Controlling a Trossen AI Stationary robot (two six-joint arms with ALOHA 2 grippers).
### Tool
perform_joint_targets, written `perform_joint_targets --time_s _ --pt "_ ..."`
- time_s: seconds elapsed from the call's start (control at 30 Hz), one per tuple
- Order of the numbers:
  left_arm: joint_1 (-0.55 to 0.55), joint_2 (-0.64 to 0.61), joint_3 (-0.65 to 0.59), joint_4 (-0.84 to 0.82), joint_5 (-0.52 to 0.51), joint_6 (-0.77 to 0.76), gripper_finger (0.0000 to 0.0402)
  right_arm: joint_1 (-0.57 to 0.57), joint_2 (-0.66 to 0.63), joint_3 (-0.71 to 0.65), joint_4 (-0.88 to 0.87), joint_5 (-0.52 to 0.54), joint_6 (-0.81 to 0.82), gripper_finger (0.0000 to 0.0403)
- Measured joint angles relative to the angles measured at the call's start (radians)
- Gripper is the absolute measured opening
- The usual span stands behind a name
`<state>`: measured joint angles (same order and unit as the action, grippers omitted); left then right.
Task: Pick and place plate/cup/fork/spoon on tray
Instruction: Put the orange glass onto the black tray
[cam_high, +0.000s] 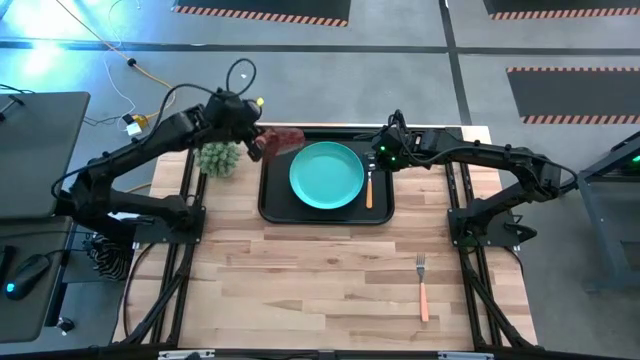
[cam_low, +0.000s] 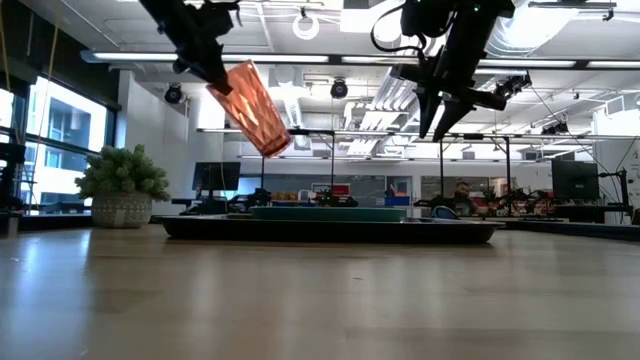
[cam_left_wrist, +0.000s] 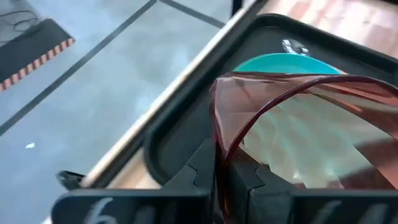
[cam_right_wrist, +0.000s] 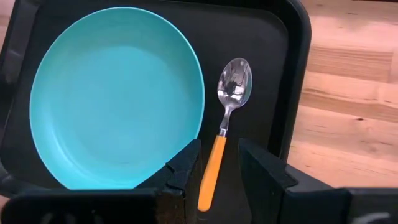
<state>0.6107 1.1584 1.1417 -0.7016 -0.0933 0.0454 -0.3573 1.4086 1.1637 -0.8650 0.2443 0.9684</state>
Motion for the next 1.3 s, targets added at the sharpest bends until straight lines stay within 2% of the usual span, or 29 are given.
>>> perform_joint_targets --time_s 0.23,0.4,0.67,0.87,1.3 --pt "0.084 0.154 0.189 -0.08 0.007 0.088 0.0003 -0.003 0.0 0.0 0.002 0.0 -0.005 0.0099" --pt "0.133 0.257 0.271 -0.159 0.007 0.101 0.0003 -0.003 0.0 0.0 0.002 -0.008 -0.008 0.0099" --pt "0.173 0.357 0.28 -0.221 0.082 0.09 0.0003 -0.003 0.0 0.0 0.002 -0.03 -0.008 0.0099" --pt "0.175 0.411 0.28 -0.269 0.082 0.07 0.0003 -0.003 0.0 0.0 0.002 -0.071 -0.043 0.0099" --pt "0.176 0.485 0.285 -0.278 0.084 -0.044 0.0003 -0.002 0.0 0.0 0.014 -0.08 -0.106 0.0099"
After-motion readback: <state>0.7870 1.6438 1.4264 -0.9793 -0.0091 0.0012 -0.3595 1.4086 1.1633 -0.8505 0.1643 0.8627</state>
